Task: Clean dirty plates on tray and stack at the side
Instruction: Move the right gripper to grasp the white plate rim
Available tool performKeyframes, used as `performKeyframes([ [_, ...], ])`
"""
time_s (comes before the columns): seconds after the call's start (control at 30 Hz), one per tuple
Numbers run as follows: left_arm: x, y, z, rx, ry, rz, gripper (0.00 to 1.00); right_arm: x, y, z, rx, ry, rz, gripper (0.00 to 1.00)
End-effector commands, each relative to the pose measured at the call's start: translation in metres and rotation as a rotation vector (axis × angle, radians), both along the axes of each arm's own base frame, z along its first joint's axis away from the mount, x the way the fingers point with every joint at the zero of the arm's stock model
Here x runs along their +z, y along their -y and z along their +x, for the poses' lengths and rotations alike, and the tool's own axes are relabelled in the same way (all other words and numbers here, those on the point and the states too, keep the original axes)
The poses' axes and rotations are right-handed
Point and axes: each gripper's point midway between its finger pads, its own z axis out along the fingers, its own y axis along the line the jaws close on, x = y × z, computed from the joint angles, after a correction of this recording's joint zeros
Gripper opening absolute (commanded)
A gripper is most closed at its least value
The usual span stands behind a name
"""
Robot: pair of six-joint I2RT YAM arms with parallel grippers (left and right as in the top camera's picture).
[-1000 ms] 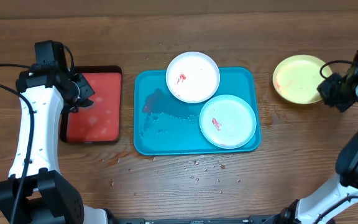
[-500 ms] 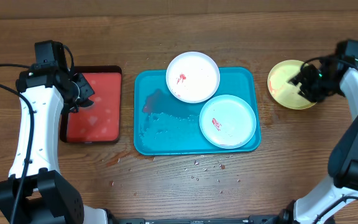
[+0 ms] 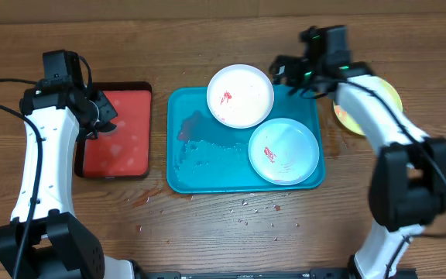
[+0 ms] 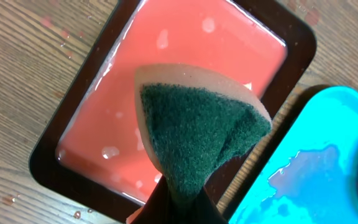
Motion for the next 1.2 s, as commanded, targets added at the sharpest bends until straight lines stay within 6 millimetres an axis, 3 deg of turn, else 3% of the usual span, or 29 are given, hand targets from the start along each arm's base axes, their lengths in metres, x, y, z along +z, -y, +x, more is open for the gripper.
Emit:
performKeyframes([
  [0.0, -0.002, 0.001, 0.003, 0.006, 0.004, -0.011, 0.04, -0.051, 0.003, -0.003, -0.165, -0.118, -0.041, 1.0],
  [0.17, -0.01, 0.002, 0.001, 0.006, -0.002, -0.013, 0.04, -0.066, -0.011, -0.018, -0.246, -0.22, 0.006, 0.98],
  [0.3, -0.015, 0.001, 0.001, 0.006, 0.001, -0.012, 0.04, -0.067, -0.032, -0.031, -0.202, -0.266, 0.039, 0.7],
  [0.47, -0.017, 0.003, 0.002, 0.003, 0.003, -0.017, 0.04, -0.067, -0.049, -0.036, -0.174, -0.264, 0.038, 0.64],
  [0.53, -0.017, 0.005, 0.002, -0.006, 0.005, -0.031, 0.04, -0.068, -0.056, -0.04, -0.159, -0.267, 0.034, 0.53],
  [0.67, -0.017, 0.006, 0.002, -0.012, 0.006, -0.036, 0.04, -0.073, -0.046, -0.044, -0.23, -0.289, -0.014, 0.47],
  [0.83, -0.017, 0.007, 0.003, -0.012, 0.007, -0.036, 0.04, -0.074, -0.05, -0.047, -0.212, -0.292, -0.013, 0.31],
  [1.03, -0.016, 0.006, 0.005, -0.015, 0.015, -0.034, 0.04, -0.077, -0.054, -0.049, -0.229, -0.307, -0.004, 0.3],
  [1.1, -0.016, 0.006, 0.004, -0.015, 0.015, -0.034, 0.04, -0.08, -0.057, -0.052, -0.224, -0.32, 0.003, 0.22],
  [1.17, -0.016, 0.006, 0.004, -0.015, 0.015, -0.034, 0.04, -0.08, -0.062, -0.054, -0.212, -0.326, 0.007, 0.21],
])
